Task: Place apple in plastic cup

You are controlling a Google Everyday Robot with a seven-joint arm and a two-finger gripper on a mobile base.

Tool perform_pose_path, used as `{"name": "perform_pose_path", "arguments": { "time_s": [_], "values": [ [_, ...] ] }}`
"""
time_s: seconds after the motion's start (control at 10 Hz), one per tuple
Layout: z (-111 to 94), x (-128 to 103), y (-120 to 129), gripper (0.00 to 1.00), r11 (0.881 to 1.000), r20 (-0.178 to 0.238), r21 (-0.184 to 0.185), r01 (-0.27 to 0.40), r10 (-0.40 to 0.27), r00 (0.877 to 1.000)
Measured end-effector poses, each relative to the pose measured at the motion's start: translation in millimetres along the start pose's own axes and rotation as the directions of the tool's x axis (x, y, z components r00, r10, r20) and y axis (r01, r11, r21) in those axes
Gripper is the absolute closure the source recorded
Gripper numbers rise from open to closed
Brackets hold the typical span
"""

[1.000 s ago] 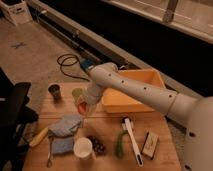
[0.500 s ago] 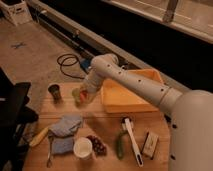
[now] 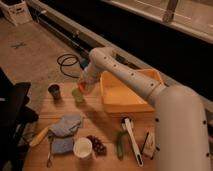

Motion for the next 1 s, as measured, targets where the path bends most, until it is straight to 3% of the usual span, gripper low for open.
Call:
{"name": "perform_pose_path", "arguments": {
  "time_s": [0.4,0.7,0.9,1.0],
  "values": [
    [40,-22,-32,1.00,0.998,0.095,0.007,0.055,-0.056,0.994],
    [44,-15,-42,1.00,0.998,0.110,0.015,0.067,-0.068,0.992],
    [43,-7,-44,0.90,0.998,0.110,0.011,0.069,-0.069,0.992],
    [45,-5,-43,0.78,0.998,0.114,0.006,0.069,-0.069,0.991]
  ]
}}
